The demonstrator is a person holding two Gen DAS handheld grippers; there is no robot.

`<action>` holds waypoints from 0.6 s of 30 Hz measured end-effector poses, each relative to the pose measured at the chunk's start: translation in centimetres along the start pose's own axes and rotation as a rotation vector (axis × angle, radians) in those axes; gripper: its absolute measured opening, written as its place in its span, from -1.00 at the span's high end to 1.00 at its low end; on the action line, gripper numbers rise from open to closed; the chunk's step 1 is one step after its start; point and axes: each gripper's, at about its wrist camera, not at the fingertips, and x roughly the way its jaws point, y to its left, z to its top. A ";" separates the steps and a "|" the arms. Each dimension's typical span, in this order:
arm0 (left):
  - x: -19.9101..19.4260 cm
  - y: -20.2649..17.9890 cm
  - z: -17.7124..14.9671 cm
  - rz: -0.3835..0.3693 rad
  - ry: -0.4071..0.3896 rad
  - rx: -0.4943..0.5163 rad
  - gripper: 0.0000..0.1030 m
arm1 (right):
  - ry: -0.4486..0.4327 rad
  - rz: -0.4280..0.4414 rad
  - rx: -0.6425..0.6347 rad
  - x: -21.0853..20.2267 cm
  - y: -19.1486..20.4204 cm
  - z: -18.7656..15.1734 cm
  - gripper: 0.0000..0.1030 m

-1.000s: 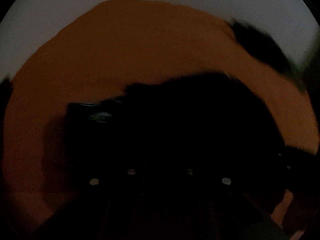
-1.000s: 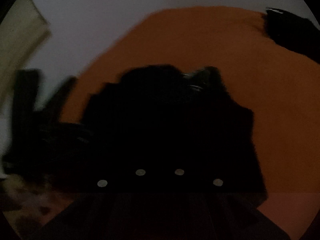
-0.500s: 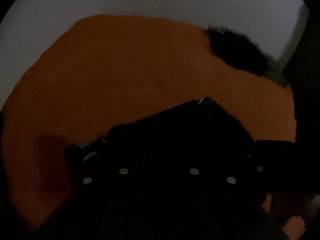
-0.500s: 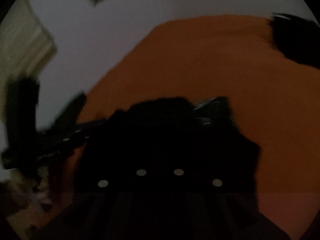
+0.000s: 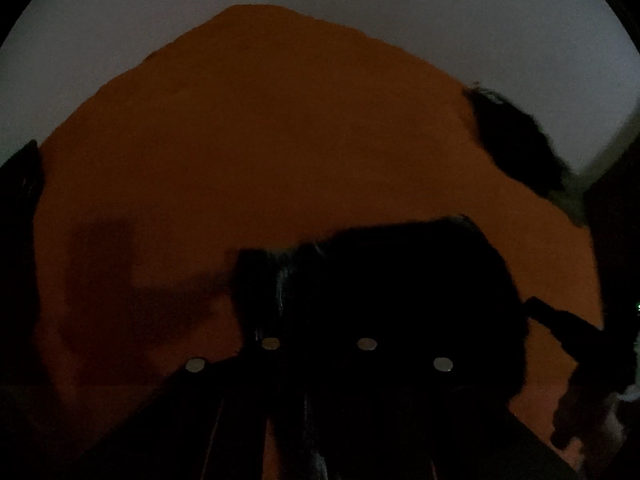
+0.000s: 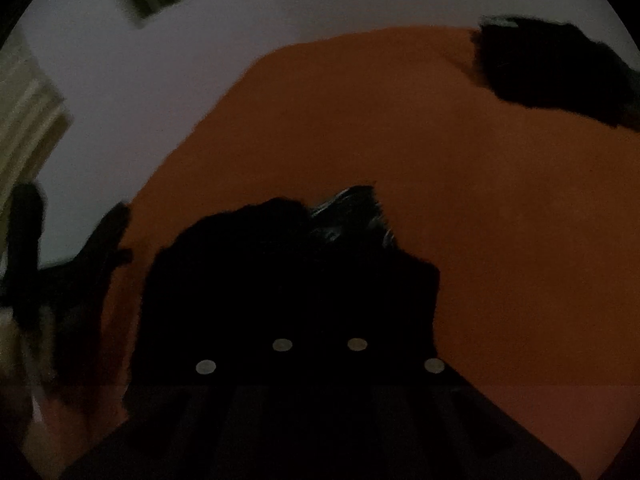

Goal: Fold clothes

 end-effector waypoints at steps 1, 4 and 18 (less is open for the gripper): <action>-1.1 -0.7 -1.8 -0.024 0.002 0.032 0.30 | -0.002 0.020 -0.025 -1.6 0.8 -1.2 1.00; -3.6 -3.1 -7.4 -0.075 0.004 0.127 -0.32 | -0.002 0.081 -0.022 -4.9 1.8 -4.7 1.00; 2.2 -0.2 -13.3 0.000 0.159 0.033 0.12 | 0.011 -0.157 0.144 -3.9 -2.8 -9.8 1.00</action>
